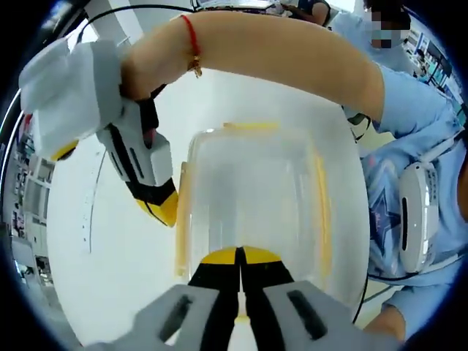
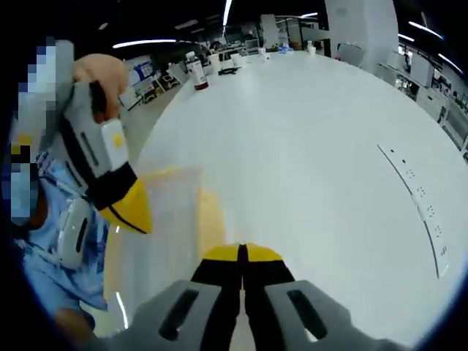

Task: Snap each plastic latch of the storage box into its locked position after aligning the lid with the box until every specified latch is closed and the lid sits flush.

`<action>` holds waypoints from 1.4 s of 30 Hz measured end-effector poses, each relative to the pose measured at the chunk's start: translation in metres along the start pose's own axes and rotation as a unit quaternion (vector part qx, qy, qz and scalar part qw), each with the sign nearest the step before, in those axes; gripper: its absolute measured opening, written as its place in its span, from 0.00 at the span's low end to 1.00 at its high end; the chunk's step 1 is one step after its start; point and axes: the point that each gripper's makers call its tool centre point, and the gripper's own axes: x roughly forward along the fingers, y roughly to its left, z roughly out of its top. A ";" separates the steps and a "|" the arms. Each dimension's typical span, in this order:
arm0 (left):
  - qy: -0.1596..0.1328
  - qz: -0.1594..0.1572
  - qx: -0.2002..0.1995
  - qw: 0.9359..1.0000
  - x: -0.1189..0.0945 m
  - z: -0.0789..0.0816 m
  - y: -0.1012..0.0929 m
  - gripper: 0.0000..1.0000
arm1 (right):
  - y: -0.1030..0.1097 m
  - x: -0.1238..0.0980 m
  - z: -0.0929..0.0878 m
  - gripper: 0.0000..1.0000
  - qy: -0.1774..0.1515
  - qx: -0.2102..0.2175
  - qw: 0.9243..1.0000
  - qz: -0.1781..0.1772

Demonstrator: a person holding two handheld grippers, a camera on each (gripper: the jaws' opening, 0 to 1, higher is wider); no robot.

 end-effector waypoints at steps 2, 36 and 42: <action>0.002 0.000 0.000 1.000 0.000 0.000 0.000 0.00 | 0.000 0.000 -0.001 0.00 0.005 0.008 1.000 0.008; 0.011 0.014 0.002 1.000 0.002 0.007 -0.002 0.00 | 0.000 0.012 -0.018 0.00 0.013 0.090 0.993 0.073; 0.021 0.017 0.004 1.000 0.004 0.006 -0.001 0.00 | -0.024 0.023 -0.032 0.00 0.017 0.066 0.998 0.007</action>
